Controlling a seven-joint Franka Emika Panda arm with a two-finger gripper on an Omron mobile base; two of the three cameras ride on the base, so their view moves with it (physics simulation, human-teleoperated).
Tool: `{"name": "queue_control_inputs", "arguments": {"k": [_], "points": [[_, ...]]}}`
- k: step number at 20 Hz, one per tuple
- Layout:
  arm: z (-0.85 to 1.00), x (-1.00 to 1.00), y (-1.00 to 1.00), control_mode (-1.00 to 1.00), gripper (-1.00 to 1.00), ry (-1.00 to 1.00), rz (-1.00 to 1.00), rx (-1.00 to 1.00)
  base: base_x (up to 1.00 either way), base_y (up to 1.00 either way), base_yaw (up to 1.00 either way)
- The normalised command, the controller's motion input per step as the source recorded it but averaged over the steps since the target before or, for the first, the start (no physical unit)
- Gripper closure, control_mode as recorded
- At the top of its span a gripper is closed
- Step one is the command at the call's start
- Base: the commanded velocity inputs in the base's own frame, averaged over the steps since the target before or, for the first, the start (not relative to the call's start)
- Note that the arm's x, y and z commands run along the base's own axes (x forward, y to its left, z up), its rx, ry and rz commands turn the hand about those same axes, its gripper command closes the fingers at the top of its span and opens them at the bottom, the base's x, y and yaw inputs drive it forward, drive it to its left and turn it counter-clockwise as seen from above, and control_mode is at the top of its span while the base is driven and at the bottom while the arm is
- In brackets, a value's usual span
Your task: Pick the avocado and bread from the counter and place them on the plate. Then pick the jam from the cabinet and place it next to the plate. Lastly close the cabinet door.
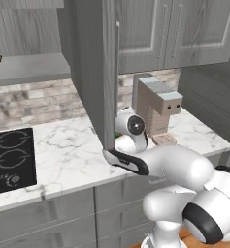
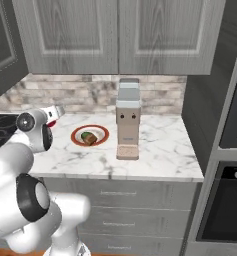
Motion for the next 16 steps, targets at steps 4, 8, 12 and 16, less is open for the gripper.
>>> {"name": "queue_control_inputs", "arguments": {"k": [4, 8, 12, 16], "points": [[-0.02, 0.11, 0.0, -1.0, 1.0, 0.17, 0.06, 0.14, 0.0, 0.0, 0.0], [-0.01, 0.02, 0.0, -1.0, 1.0, 0.07, 0.03, 0.04, 0.0, 0.0, 0.0], [-0.02, 0.0, 0.0, -1.0, 1.0, 0.0, 0.0, 0.0, 0.0, 0.0, 0.0], [-0.22, 0.0, 0.01, -1.0, 1.0, 0.0, 0.0, 0.0, 0.0, 0.0, 0.0]]}}
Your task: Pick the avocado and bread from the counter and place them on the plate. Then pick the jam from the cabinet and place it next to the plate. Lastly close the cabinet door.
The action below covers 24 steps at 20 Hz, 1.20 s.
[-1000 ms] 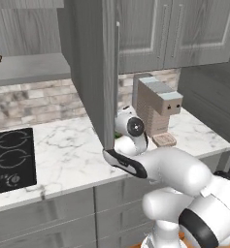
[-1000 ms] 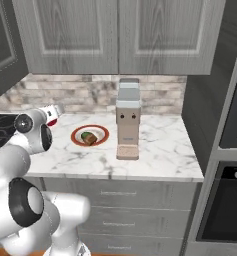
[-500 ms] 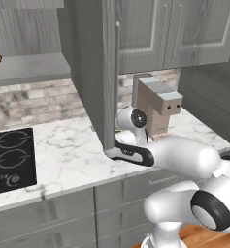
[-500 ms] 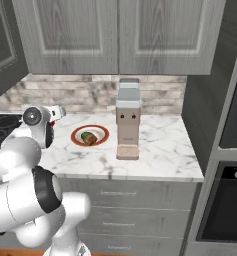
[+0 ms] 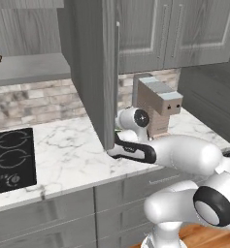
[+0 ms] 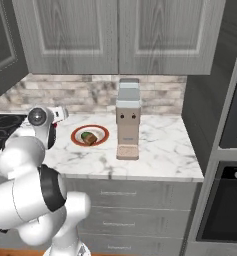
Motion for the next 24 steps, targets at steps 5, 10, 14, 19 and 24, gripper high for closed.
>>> {"name": "queue_control_inputs", "arguments": {"k": [5, 10, 14, 19, 24], "points": [[-0.3, 0.0, 0.02, -1.0, 1.0, 0.01, 0.0, 0.0, 0.0, 0.0, 0.0], [-0.32, 0.0, 0.04, -1.0, 1.0, 0.01, 0.0, 0.0, 0.0, 0.0, 0.0], [-0.33, 0.0, 0.04, -1.0, 1.0, 0.02, 0.0, 0.0, 0.0, 0.0, 0.0], [-0.34, 0.0, 0.01, -1.0, 1.0, 0.02, 0.0, 0.0, 0.0, 0.0, 0.0], [-0.32, 0.0, 0.02, -1.0, 1.0, 0.01, 0.0, 0.0, 0.0, 0.0, 0.0]]}}
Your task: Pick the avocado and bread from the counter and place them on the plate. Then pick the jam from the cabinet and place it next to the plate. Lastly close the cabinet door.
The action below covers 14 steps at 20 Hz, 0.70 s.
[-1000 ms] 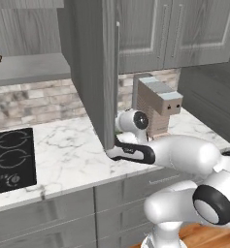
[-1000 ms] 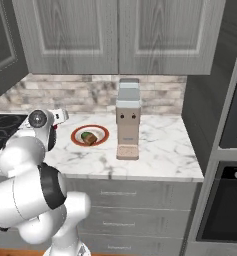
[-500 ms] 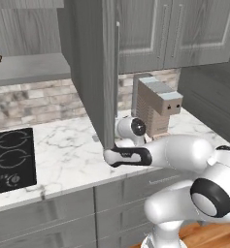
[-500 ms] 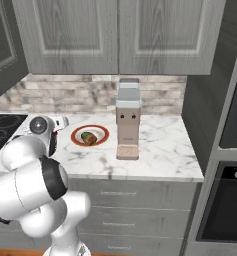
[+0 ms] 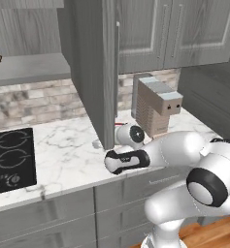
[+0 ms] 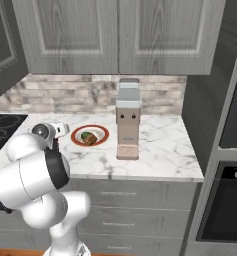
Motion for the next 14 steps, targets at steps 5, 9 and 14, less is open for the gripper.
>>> {"name": "queue_control_inputs", "arguments": {"k": [5, 9, 14], "points": [[-0.29, 0.0, 0.02, -1.0, 1.0, 0.0, 0.0, 0.0, 0.0, 0.0, 0.0], [-0.26, 0.06, 0.01, -1.0, 1.0, 0.0, 0.0, 0.0, 0.0, 0.0, 0.0], [-0.23, 0.17, 0.01, -1.0, 1.0, 0.0, 0.0, 0.0, 0.0, 0.0, 0.0]]}}
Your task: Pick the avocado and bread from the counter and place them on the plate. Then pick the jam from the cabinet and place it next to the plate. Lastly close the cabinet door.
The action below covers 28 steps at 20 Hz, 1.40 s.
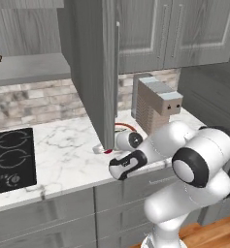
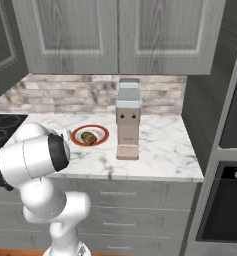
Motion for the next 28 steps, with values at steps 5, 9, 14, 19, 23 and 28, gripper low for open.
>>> {"name": "queue_control_inputs", "arguments": {"k": [5, 9, 14, 19, 23, 28], "points": [[-0.26, 0.17, 0.04, -1.0, 1.0, 0.0, 0.0, 0.0, 0.0, 0.0, 0.0], [-0.34, 0.16, 0.06, -1.0, 1.0, 0.03, 0.0, 0.0, 0.0, 0.0, 0.0], [-0.29, 0.14, 0.04, -1.0, 1.0, 0.01, 0.0, 0.0, 0.0, 0.0, 0.0], [-0.26, 0.09, 0.0, -1.0, 1.0, 0.0, 0.0, 0.02, 0.0, 0.0, 0.0], [-0.15, 0.01, -0.02, -1.0, 1.0, -0.02, 0.0, 0.02, 0.0, 0.0, 0.0], [0.0, 0.17, 0.0, -1.0, 1.0, 0.0, -0.02, 0.0, 0.0, 0.0, 0.0]]}}
